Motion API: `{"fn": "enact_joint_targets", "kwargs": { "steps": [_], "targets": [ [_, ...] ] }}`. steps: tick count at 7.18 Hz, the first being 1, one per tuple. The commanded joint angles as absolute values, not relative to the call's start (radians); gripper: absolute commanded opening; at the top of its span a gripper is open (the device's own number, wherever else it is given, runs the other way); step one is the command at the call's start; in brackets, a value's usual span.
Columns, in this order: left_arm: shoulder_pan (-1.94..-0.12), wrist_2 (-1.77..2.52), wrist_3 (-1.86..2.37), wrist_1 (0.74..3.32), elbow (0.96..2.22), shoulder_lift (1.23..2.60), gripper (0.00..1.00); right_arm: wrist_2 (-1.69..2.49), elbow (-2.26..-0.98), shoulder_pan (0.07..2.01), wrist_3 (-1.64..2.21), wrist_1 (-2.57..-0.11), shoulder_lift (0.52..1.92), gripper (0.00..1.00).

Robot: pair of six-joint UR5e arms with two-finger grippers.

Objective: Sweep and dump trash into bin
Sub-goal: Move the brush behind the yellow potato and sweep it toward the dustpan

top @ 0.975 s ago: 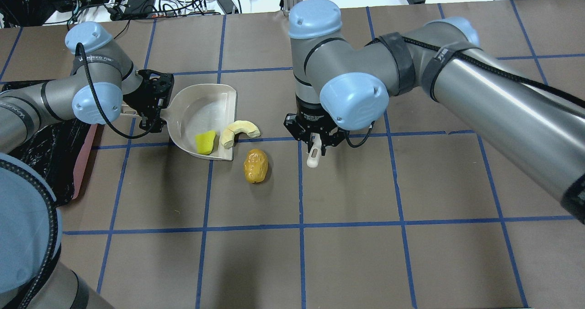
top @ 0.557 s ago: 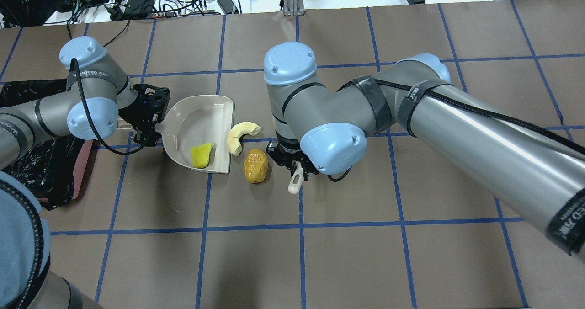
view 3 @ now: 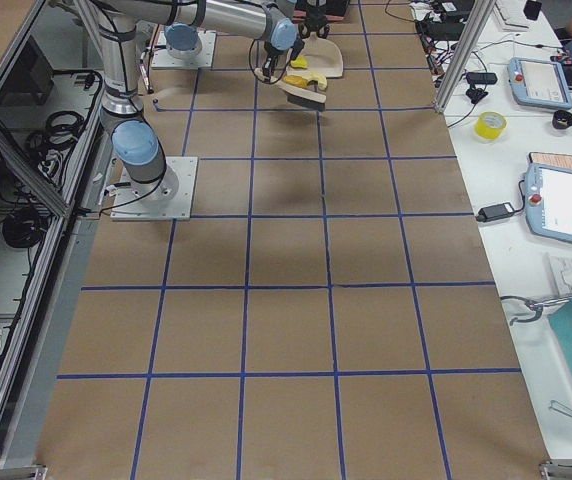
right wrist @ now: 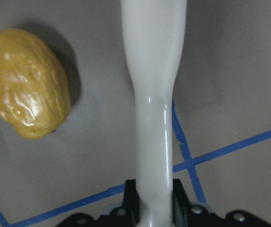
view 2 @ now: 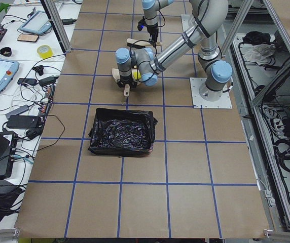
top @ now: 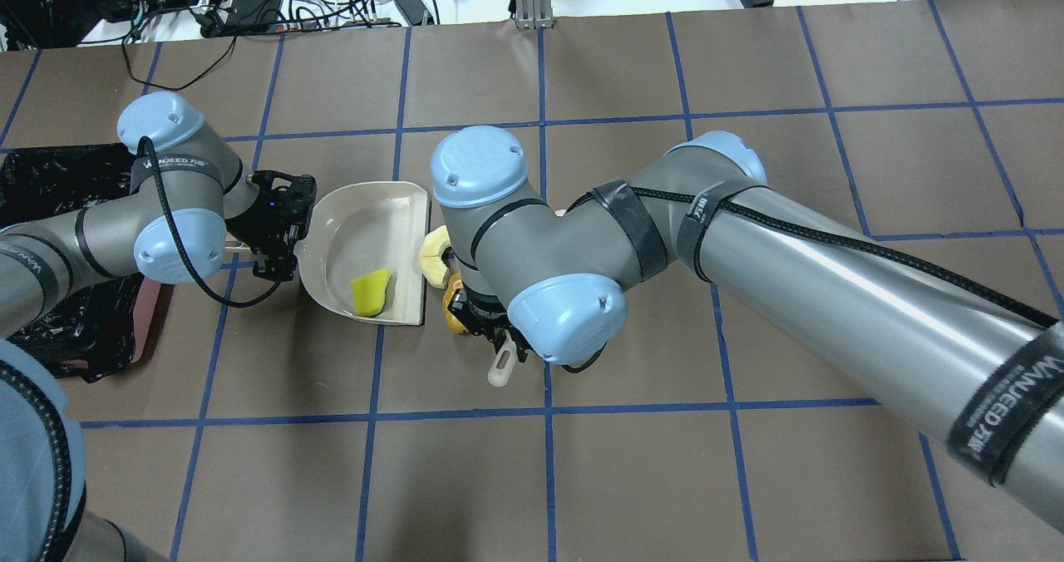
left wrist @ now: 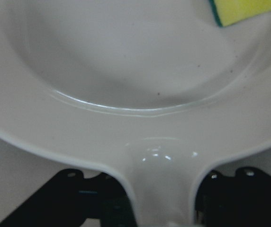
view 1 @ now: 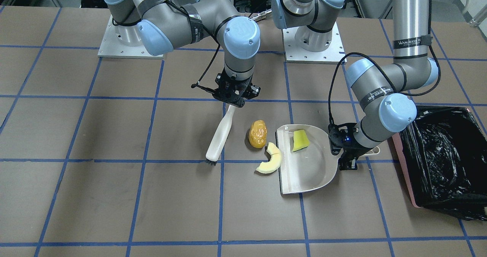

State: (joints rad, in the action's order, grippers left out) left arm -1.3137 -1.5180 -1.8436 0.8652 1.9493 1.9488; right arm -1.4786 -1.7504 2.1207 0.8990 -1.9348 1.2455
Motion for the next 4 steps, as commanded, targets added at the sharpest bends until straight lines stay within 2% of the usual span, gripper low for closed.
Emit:
{"fn": "enact_joint_targets", "kwargs": {
  "steps": [1,4],
  "targets": [
    [-1.315,-1.538,-1.838,0.886,1.933,1.936,0.00,-1.480,-1.740,2.123,0.882,-2.090,1.180,0.00],
    [-1.316,-1.543,-1.805,0.902,1.931,1.933,0.00,-1.483,-1.749,2.128,0.812,-2.122,1.169,0.00]
  ]
}}
